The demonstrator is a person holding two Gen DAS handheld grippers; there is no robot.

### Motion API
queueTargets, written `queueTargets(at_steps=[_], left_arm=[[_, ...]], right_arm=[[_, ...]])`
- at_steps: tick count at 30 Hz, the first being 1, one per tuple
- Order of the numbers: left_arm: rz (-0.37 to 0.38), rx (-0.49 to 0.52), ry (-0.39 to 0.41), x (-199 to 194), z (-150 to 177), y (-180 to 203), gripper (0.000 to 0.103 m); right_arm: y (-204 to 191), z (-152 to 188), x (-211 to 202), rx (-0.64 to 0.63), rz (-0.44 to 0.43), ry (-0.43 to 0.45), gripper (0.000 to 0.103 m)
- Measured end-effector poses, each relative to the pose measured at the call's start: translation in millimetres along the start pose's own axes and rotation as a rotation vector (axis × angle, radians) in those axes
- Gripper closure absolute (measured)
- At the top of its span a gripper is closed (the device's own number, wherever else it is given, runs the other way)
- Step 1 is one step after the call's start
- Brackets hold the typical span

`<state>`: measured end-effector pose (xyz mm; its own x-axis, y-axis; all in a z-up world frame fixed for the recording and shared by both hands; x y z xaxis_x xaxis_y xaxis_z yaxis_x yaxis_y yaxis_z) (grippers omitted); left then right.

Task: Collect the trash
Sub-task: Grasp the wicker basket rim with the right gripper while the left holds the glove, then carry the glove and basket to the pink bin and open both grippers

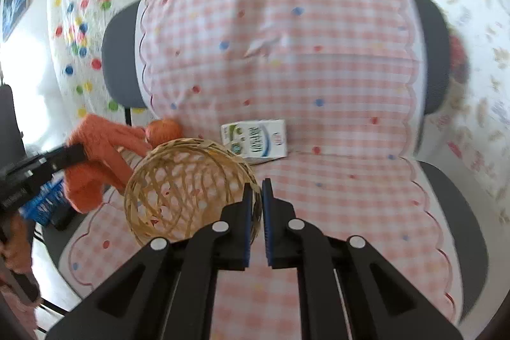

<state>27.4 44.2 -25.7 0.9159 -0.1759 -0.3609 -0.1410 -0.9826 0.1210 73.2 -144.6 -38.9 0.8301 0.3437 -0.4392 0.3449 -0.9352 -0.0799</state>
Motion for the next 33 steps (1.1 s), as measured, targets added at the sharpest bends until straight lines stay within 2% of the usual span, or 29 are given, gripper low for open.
queueTargets(at_steps=[8,15,20,27,33], left_arm=[[0.159,0.055,-0.005,-16,17,80,0.084],[0.31,0.092,-0.047,-17,43,150,0.084],[0.414,0.134,-0.073,-20,61,200,0.084],[0.584,0.223,-0.127,-29,100,271,0.084],[0.73,0.274,-0.194,-35,131,328,0.084]], right_arm=[[50,13,-84,0.061,0.11,0.059,0.097],[92,44,-146,0.116,0.235,0.064,0.096],[124,74,-192,0.161,0.361,0.05,0.096],[150,130,-245,0.213,0.522,-0.023,0.096],[171,189,-283,0.312,0.611,-0.099,0.096]])
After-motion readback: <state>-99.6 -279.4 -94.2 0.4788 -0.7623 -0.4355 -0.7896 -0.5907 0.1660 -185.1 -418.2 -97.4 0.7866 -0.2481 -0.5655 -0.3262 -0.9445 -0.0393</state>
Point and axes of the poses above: each gripper's, at about its wrist camera, not at the fingertips, and x roughly the way its jaws point, y to its right, z to its underside, the point moved 7 cm from there along x, roughly the way its jaws point, and after that the axes turned 8 degrees about y, right-handed, at the moved point
